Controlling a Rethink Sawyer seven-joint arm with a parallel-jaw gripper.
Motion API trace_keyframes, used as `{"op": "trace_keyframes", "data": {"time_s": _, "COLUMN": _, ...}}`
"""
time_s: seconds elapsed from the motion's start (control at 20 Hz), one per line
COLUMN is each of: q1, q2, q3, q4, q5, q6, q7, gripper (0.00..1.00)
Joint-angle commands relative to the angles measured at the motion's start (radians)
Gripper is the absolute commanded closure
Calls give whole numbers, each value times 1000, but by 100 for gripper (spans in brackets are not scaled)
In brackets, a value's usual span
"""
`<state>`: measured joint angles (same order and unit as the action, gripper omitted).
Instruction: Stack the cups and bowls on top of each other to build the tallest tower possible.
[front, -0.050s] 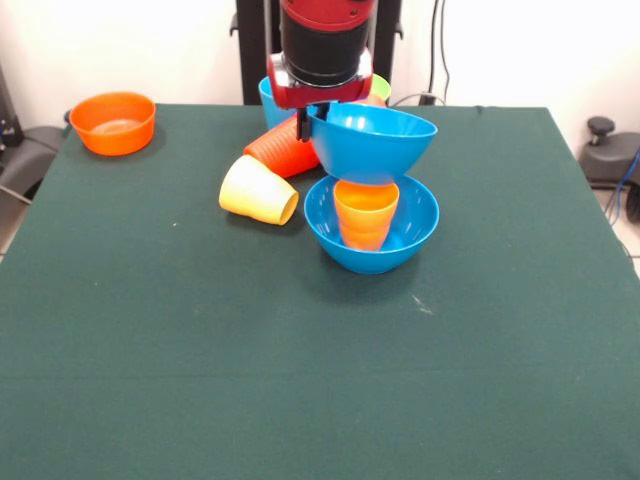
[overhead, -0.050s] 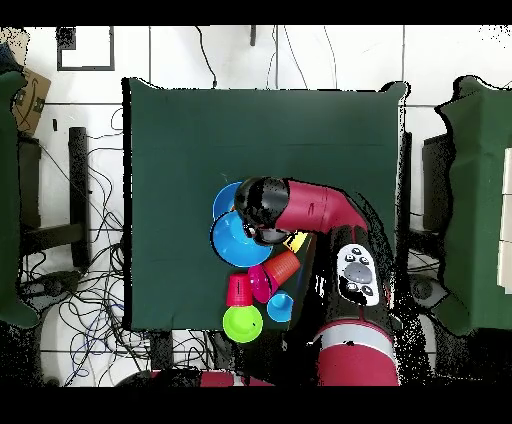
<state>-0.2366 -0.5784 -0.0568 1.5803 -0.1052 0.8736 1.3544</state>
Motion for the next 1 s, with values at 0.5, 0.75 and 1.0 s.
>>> {"op": "trace_keyframes", "data": {"time_s": 0.5, "q1": 14, "q2": 97, "q3": 44, "q4": -125, "q5": 30, "q6": 201, "q7": 173, "gripper": 100}}
{"op": "trace_keyframes", "data": {"time_s": 0.75, "q1": 14, "q2": 92, "q3": 43, "q4": -126, "q5": 36, "q6": 221, "q7": 179, "gripper": 100}}
{"op": "trace_keyframes", "data": {"time_s": 1.0, "q1": 13, "q2": 67, "q3": 36, "q4": -128, "q5": 37, "q6": 275, "q7": 169, "gripper": 100}}
